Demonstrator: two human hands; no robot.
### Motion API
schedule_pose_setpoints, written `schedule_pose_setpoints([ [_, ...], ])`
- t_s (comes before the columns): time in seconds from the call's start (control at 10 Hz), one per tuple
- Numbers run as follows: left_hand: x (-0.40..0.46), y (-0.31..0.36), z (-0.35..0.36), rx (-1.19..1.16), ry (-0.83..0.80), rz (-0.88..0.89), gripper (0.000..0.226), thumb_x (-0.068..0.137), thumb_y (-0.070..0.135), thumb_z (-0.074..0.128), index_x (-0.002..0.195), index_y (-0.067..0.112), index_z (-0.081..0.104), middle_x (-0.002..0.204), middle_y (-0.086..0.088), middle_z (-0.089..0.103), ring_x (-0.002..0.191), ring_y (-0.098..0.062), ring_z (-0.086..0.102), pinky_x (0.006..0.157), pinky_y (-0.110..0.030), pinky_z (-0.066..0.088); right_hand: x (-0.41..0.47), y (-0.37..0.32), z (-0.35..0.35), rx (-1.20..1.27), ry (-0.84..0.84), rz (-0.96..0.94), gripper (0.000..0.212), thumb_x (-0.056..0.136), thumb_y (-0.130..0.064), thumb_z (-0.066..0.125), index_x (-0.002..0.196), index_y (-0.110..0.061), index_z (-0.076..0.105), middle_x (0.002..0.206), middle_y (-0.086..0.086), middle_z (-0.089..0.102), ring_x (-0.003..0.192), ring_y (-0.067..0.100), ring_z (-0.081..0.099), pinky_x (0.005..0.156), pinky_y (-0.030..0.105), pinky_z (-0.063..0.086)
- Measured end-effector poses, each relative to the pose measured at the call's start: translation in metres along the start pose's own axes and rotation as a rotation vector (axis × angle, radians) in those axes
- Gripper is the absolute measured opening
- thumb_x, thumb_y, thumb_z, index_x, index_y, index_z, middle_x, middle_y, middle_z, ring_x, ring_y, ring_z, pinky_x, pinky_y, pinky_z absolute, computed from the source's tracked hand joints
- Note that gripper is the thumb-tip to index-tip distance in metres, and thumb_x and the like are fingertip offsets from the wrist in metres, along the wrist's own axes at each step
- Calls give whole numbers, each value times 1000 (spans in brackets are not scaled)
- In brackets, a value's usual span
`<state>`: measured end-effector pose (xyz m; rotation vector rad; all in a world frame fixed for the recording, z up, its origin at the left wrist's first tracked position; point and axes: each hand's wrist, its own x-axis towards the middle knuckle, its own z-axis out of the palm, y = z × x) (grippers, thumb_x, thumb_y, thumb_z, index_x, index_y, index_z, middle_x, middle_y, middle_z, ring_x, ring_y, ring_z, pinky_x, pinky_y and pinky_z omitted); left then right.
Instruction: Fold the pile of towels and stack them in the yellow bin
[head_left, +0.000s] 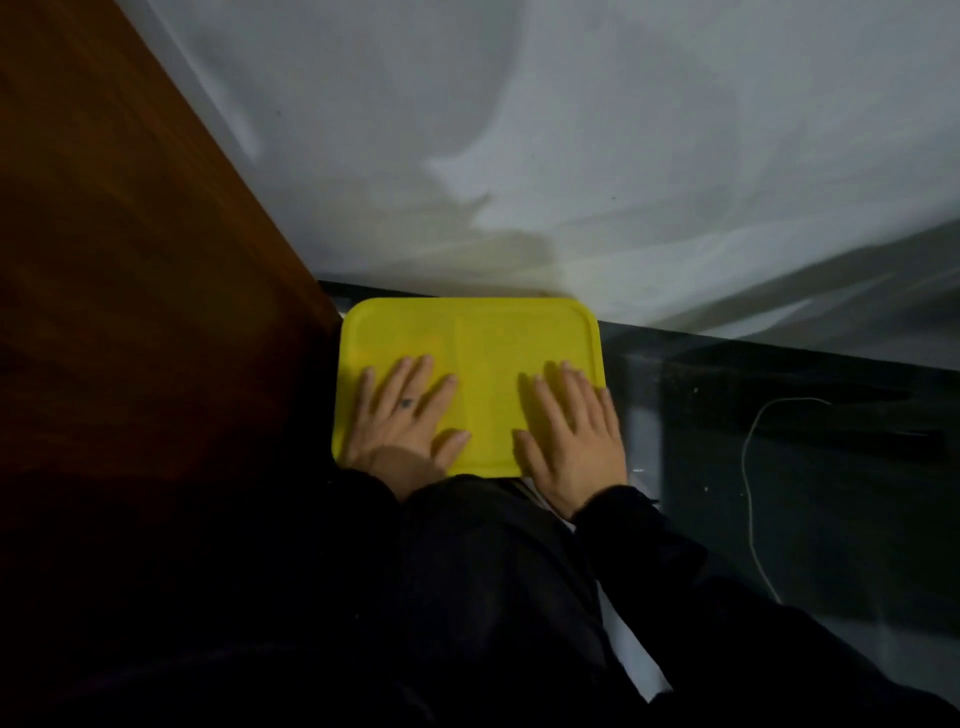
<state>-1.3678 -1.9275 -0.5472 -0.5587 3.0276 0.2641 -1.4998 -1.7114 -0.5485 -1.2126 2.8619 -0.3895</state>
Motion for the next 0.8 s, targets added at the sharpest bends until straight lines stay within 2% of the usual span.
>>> schedule_pose_setpoints([
  [0.1, -4, 20, 18, 69, 38, -15, 86, 86, 82, 35, 155, 29, 40, 166, -7, 27, 153, -28, 25, 119, -65, 17, -4, -8, 8, -108, 16, -98, 58, 102, -54, 43, 155, -30, 43, 165, 12, 32, 152, 33, 31, 122, 55, 24],
  [0.2, -1, 21, 24, 78, 127, 15, 90, 84, 85, 41, 153, 28, 43, 164, -9, 30, 152, -30, 26, 118, -65, 20, -2, -5, 9, -125, 65, -128, 56, 97, -41, 49, 152, -29, 48, 162, 12, 38, 149, 34, 37, 121, 56, 26],
  [0.3, -4, 20, 24, 78, 158, 10, 89, 86, 86, 33, 153, 28, 44, 164, -8, 30, 152, -30, 27, 117, -64, 21, -6, -7, 9, -107, 55, -108, 58, 94, -38, 51, 151, -29, 49, 161, 12, 39, 148, 34, 38, 121, 55, 25],
  [0.4, -3, 16, 22, 78, 120, 23, 86, 89, 83, 33, 153, 27, 44, 164, -8, 30, 152, -30, 28, 116, -64, 24, -2, -7, 4, -102, 48, -143, 59, 96, -40, 52, 153, -30, 45, 161, 11, 40, 147, 33, 40, 119, 56, 29],
  [0.5, -2, 16, 24, 78, 159, 26, 78, 91, 76, 40, 151, 27, 47, 162, -9, 34, 150, -31, 32, 116, -63, 26, -3, -6, 5, -107, 33, -137, 56, 96, -40, 53, 151, -31, 48, 160, 10, 43, 145, 33, 42, 117, 55, 31],
  [0.6, 4, 17, 1, 15, -9, -39, 70, 91, 68, 39, 152, 33, 44, 165, -2, 29, 152, -24, 27, 121, -55, 21, 8, -8, -6, -69, -79, -77, 52, 92, -42, 52, 144, -33, 56, 153, 9, 50, 138, 35, 47, 112, 51, 38],
  [0.7, 14, 19, -43, -286, -286, -140, 58, 96, 54, 31, 138, 23, 59, 155, -6, 45, 141, -28, 42, 114, -45, 33, 36, -16, -51, 121, -461, 28, 47, 92, -45, 50, 134, -30, 64, 141, 7, 58, 124, 37, 55, 100, 44, 47],
  [0.8, 22, 25, -99, -698, -235, -419, 54, 92, 54, 26, 99, 18, 66, 109, -10, 71, 100, -36, 67, 88, -49, 52, 68, -33, -109, 350, -604, 175, 28, 101, -41, 56, 115, -24, 72, 121, 6, 71, 110, 30, 65, 88, 35, 50],
])
